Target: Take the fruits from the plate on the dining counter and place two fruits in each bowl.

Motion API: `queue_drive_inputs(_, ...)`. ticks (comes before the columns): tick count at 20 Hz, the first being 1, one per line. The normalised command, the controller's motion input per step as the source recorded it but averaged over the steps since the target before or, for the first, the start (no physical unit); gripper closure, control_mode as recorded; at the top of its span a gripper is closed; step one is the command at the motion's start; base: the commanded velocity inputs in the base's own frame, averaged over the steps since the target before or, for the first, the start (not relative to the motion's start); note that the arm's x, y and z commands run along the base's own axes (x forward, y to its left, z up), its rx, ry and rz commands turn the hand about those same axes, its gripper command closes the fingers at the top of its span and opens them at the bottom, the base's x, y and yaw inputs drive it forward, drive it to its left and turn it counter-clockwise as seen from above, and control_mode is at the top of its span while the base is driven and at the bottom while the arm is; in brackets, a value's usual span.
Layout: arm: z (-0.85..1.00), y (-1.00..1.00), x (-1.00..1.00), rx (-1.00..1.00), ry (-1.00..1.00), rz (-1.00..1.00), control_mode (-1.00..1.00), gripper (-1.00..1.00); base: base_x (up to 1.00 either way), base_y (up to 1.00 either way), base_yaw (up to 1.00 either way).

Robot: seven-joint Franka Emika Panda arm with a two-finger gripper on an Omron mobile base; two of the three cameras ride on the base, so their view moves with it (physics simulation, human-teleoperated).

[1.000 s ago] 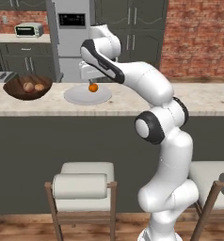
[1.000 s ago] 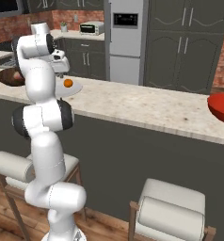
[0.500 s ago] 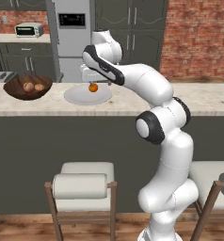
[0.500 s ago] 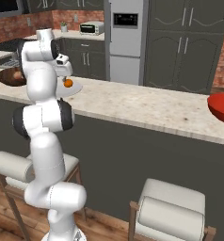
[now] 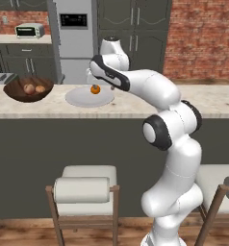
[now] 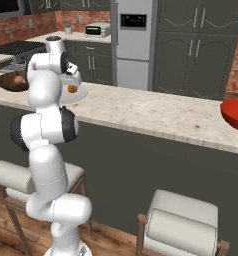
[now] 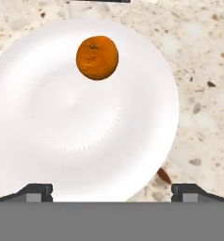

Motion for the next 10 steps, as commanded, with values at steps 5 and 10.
queue_drive_inputs(5, 0.23, 0.00, 0.16, -0.04, 0.11, 0.00, -1.00, -1.00, 0.00, 0.00, 0.00)
queue_drive_inputs(10, -0.08, 0.00, 0.28, -0.02, 0.07, 0.03, -1.00, -1.00, 0.00, 0.00, 0.00)
